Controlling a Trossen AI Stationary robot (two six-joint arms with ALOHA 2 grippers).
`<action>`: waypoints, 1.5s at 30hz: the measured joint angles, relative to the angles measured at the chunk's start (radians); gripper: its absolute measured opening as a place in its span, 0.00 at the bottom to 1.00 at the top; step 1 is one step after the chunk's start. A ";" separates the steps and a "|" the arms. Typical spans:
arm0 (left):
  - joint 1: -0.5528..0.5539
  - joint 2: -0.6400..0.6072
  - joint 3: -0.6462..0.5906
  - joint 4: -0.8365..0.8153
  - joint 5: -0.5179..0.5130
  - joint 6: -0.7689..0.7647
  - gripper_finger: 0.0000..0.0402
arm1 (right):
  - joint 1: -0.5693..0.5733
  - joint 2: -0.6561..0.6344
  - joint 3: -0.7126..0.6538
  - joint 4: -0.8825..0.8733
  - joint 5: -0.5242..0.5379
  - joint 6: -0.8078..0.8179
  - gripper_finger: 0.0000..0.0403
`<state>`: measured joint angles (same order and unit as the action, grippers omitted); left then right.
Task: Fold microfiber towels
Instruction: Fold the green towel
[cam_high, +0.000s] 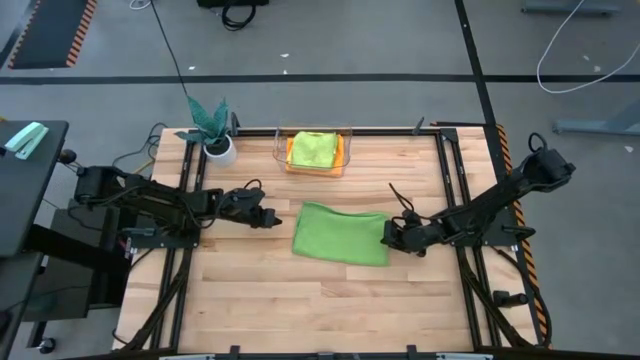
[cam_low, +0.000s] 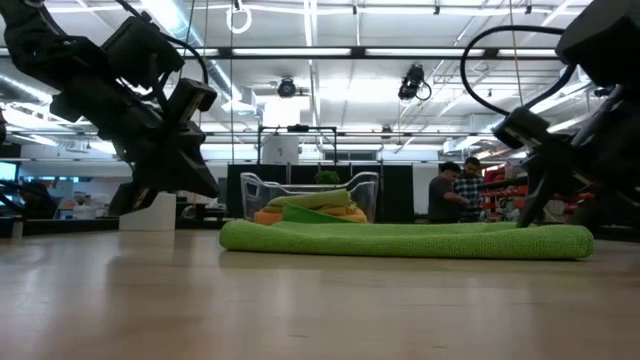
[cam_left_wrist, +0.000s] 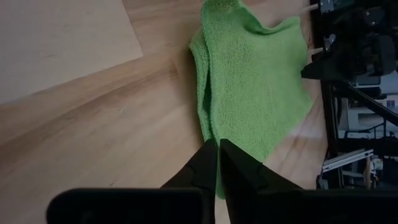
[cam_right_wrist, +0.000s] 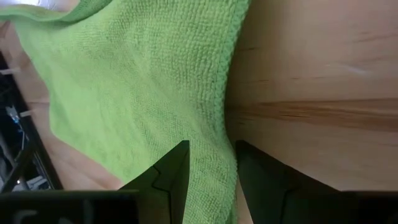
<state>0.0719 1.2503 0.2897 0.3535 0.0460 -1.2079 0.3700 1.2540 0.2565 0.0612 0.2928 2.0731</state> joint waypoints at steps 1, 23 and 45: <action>0.000 0.000 0.000 0.000 0.000 0.000 0.06 | -0.006 0.002 0.001 0.001 -0.003 0.000 0.35; 0.031 0.000 0.002 0.076 0.000 -0.003 0.07 | -0.217 0.011 -0.001 0.032 -0.051 -0.163 0.35; 0.039 0.333 0.181 0.093 0.151 0.075 0.09 | -0.258 0.108 0.095 0.009 -0.091 -0.301 0.29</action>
<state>0.1104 1.5837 0.4706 0.4462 0.1967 -1.1328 0.1116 1.3624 0.3515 0.0704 0.2014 1.7725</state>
